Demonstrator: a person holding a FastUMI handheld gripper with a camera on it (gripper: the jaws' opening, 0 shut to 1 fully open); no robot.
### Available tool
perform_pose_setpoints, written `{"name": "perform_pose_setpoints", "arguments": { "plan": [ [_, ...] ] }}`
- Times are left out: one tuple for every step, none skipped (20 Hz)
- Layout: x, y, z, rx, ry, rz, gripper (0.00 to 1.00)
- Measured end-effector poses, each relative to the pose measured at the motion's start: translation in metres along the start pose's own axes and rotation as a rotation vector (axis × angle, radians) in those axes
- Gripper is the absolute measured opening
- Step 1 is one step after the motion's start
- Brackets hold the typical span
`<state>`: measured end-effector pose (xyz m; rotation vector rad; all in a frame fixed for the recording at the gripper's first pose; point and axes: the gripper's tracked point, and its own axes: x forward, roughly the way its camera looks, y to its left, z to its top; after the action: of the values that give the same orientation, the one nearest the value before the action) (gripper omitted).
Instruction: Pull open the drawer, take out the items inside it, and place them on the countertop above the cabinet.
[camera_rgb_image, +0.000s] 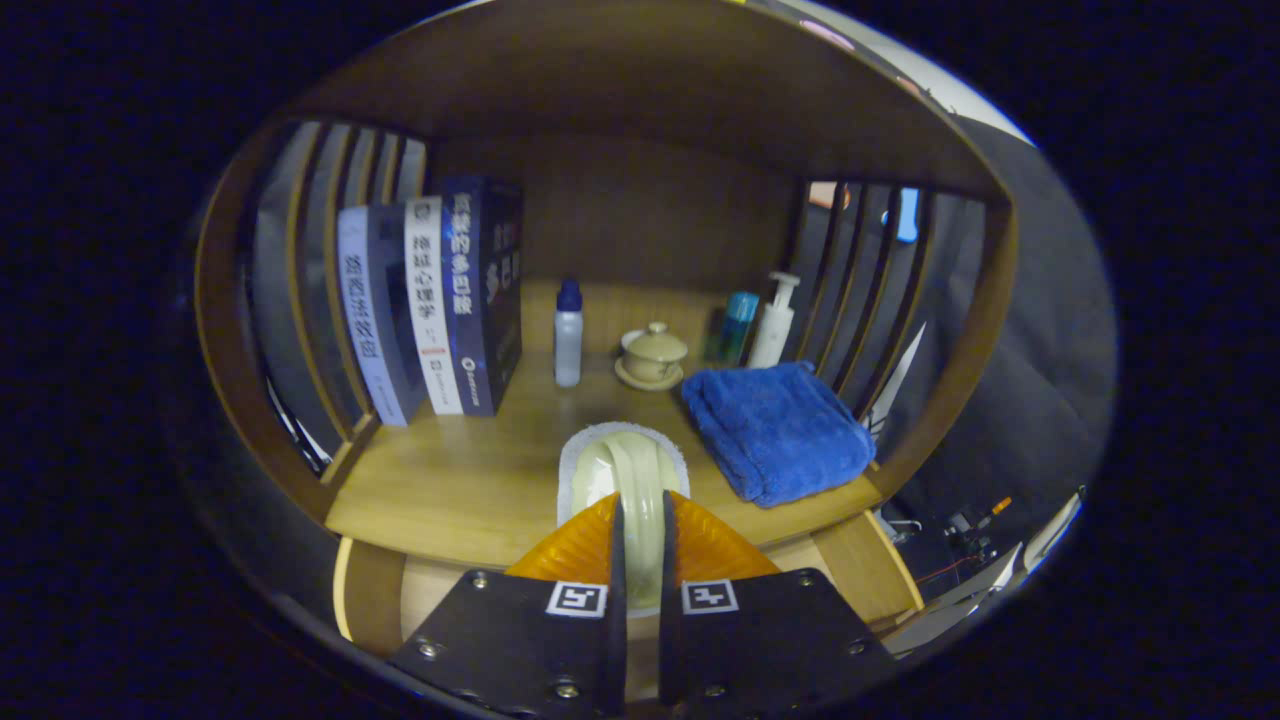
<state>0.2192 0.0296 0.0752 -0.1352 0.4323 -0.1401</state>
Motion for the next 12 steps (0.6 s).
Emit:
{"name": "perform_pose_setpoints", "arguments": {
  "plan": [
    [0.013, 0.004, -0.007, -0.02, 0.045, 0.004, 0.13],
    [0.023, 0.006, -0.013, -0.036, 0.076, 0.008, 0.13],
    [0.033, 0.01, -0.015, -0.044, 0.101, 0.014, 0.13],
    [0.038, 0.011, -0.009, -0.039, 0.09, 0.011, 0.13],
    [0.045, 0.013, -0.007, -0.039, 0.101, 0.025, 0.13],
    [0.051, 0.013, -0.006, -0.035, 0.109, 0.028, 0.13],
    [0.056, 0.011, -0.004, -0.019, 0.121, 0.026, 0.13],
    [0.063, 0.012, -0.001, -0.001, 0.128, 0.031, 0.13],
    [0.068, 0.013, 0.002, 0.008, 0.133, 0.033, 0.13],
    [0.074, 0.013, 0.004, 0.004, 0.14, 0.029, 0.13],
    [0.078, 0.012, 0.006, -0.007, 0.143, 0.023, 0.13],
    [0.083, 0.013, 0.009, -0.014, 0.139, 0.016, 0.13]
  ]
}}
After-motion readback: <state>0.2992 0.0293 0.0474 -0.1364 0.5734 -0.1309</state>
